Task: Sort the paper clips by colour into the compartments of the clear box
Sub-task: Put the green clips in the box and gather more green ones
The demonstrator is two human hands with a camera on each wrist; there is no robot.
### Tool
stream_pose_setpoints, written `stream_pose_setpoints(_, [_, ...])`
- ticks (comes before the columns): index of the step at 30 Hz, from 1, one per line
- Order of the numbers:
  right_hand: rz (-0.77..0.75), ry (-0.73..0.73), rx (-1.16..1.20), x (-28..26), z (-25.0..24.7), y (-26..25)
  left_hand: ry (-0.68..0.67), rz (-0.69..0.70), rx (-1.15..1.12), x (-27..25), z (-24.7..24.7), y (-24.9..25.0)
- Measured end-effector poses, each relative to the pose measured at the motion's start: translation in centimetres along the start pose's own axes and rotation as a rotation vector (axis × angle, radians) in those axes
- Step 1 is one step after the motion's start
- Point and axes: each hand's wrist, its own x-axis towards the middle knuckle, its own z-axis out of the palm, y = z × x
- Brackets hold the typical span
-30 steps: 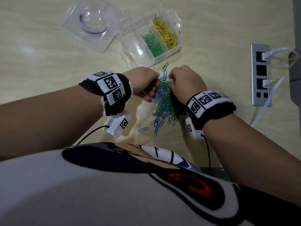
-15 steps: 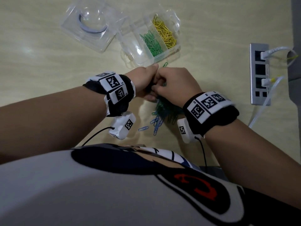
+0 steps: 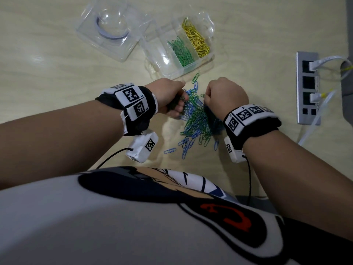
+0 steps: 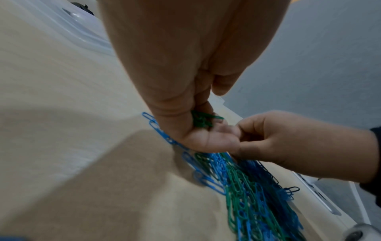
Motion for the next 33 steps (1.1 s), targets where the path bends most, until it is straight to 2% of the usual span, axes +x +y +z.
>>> stream_pose_setpoints(3, [0.014, -0.063, -0.005, -0.2, -0.6, -0.7, 0.001, -0.004, -0.020, 0.1, -0.2, 0.0])
stream_pose_setpoints(5, [0.014, -0.051, 0.161, -0.6, -1.3, -1.6, 0.004, 0.000, -0.034, 0.3, -0.2, -0.1])
stream_pose_setpoints(8, [-0.077, -0.060, 0.459, -1.5, -2.5, -3.6, 0.035, 0.022, -0.050, 0.5, -0.1, -0.2])
stream_pose_setpoints(10, [-0.115, -0.058, 0.501, -1.6, -2.7, -4.2, 0.041, 0.028, -0.057, 0.5, -0.2, -0.2])
stream_pose_setpoints(14, [-0.036, 0.109, 0.393, 0.3, -1.6, -2.8, -0.004, 0.001, -0.062, 0.6, -0.5, -0.3])
stream_pose_setpoints(18, [-0.152, 0.044, -0.001, 1.3, -0.6, -1.3, -0.015, -0.005, -0.073, 0.7, -1.1, -0.5])
stream_pose_setpoints(21, [-0.167, 0.088, -0.132, 1.6, -0.4, -0.6, -0.003, -0.011, -0.052, 0.8, -1.4, -0.4])
stream_pose_setpoints(24, [-0.115, 0.076, -0.156, 1.6, -0.6, -0.5, 0.001, -0.012, -0.045, 0.9, -1.4, -0.4])
stream_pose_setpoints(30, [0.031, -0.119, -0.117, 0.6, -0.8, -0.7, 0.010, -0.012, -0.049, 0.9, -0.9, -0.2])
stream_pose_setpoints(33, [0.022, -0.115, -0.009, -0.1, -1.5, -1.4, 0.009, -0.016, -0.048, 0.8, -0.7, -0.2])
